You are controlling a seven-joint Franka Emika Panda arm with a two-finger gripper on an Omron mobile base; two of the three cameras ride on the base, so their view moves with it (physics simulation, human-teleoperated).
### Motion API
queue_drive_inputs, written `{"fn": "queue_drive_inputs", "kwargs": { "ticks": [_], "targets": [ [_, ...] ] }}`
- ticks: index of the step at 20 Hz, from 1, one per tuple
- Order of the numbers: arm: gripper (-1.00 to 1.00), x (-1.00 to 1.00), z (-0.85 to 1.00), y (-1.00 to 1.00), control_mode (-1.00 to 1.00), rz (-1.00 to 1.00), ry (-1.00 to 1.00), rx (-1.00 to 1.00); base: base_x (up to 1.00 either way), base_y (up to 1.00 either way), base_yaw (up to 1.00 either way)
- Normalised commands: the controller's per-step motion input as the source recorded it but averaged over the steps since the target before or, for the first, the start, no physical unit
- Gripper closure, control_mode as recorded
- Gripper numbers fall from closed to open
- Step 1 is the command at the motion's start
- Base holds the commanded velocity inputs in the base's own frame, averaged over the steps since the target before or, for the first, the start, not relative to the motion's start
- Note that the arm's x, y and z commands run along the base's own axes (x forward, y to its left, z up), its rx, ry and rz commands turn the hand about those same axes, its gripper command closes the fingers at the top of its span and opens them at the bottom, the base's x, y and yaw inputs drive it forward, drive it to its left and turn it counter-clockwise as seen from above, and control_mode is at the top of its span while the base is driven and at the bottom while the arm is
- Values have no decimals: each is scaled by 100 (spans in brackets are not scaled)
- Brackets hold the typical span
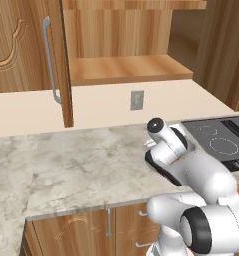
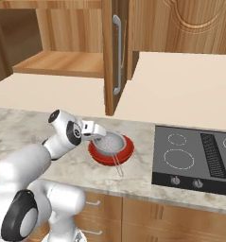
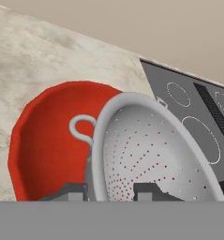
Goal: Open the cabinet and setup a tea strainer by placing it in the bowl upright.
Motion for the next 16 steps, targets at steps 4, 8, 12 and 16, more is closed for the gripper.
{"fn": "queue_drive_inputs", "kwargs": {
  "ticks": [4,8,12,16],
  "targets": [
    [100,47,-15,0,-100,0,0,1,0,0,0],
    [100,44,-7,0,-100,0,0,0,0,0,0],
    [100,25,-19,0,-100,0,0,0,0,0,0],
    [100,21,-28,0,-100,0,0,0,0,0,0]
  ]
}}
